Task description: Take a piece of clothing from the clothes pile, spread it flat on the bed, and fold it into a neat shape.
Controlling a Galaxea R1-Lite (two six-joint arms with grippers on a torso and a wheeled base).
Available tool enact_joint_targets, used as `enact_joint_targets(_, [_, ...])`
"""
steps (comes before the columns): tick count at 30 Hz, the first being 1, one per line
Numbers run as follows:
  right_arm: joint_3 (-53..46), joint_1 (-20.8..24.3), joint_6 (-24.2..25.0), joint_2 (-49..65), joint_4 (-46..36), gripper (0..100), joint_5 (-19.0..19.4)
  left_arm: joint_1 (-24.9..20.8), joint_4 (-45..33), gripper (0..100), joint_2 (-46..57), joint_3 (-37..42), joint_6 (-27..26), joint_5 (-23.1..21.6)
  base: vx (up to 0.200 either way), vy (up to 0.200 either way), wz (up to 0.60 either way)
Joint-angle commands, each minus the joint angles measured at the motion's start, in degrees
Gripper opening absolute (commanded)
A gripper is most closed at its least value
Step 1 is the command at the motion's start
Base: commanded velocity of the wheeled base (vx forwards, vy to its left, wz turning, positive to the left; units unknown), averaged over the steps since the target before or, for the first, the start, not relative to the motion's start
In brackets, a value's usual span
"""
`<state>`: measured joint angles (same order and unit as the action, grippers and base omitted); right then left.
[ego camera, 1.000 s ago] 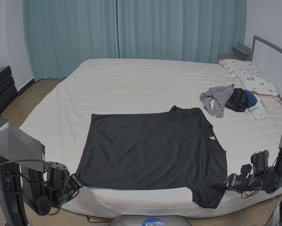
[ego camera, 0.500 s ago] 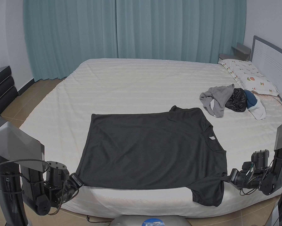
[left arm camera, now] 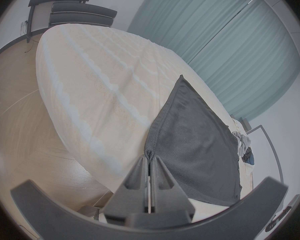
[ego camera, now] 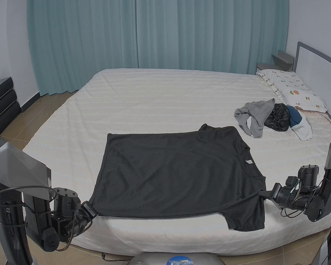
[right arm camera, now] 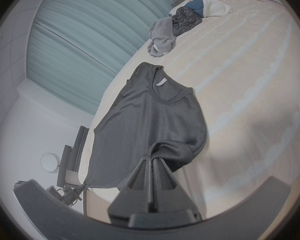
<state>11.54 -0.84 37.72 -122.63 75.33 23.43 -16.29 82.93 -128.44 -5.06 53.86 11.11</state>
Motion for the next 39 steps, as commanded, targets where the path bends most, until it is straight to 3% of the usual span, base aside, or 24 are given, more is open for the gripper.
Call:
enact_joint_targets(1, [2.17, -0.13, -0.1, -3.76, 0.08, 0, 1.35, 0.11, 0.04, 0, -0.06, -0.13, 0.02, -0.03, 0.0, 0.0, 0.0])
enact_joint_targets(2, [2.52, -0.13, -0.1, -4.46, 0.17, 100, 1.53, 0.2, 0.04, 0, -0.06, -0.13, 0.02, -0.03, 0.0, 0.0, 0.0])
enact_joint_targets(9, [1.81, -1.62, -0.19, -5.17, 3.16, 100, 4.17, 0.29, 0.04, 0, -0.06, -0.21, 0.11, -0.03, 0.0, 0.0, 0.0])
enact_joint_targets(10, [0.41, -2.85, -0.36, -4.73, 4.57, 100, 6.63, 0.29, 0.04, 0, -0.06, -0.21, 0.11, -0.03, 0.0, 0.0, 0.0])
enact_joint_targets(12, [-0.47, -3.64, -0.63, -4.55, 5.53, 100, 7.86, 0.29, 0.04, 0, -0.06, -0.21, 0.11, -0.03, 0.0, 0.0, 0.0])
enact_joint_targets(15, [-4.43, -5.31, -4.85, -5.26, 8.52, 100, 12.52, 0.29, 0.04, 0, -0.06, -0.21, 0.11, -0.03, 0.0, 0.0, 0.0])
enact_joint_targets(22, [-6.71, -4.96, -9.94, -7.37, 8.61, 100, 13.13, 0.29, 0.04, 0, -0.06, -0.21, 0.11, -0.03, 0.0, 0.0, 0.0])
enact_joint_targets(34, [-6.18, -2.76, -11.17, -10.53, 8.87, 100, 12.6, 0.29, 0.04, 0, -0.06, -0.21, 0.11, -0.03, 0.0, 0.0, 0.0])
enact_joint_targets(35, [-6.18, -2.76, -11.26, -10.62, 9.14, 0, 12.43, 0.29, 0.04, 0, -0.06, -0.21, 0.11, -0.12, 0.0, 0.0, 0.0])
enact_joint_targets(39, [-10.67, -3.47, -14.6, -9.74, 13.36, 0, 12.34, 0.38, 0.12, 0, 0.03, 0.31, 0.02, -0.03, 0.0, 0.0, 0.0])
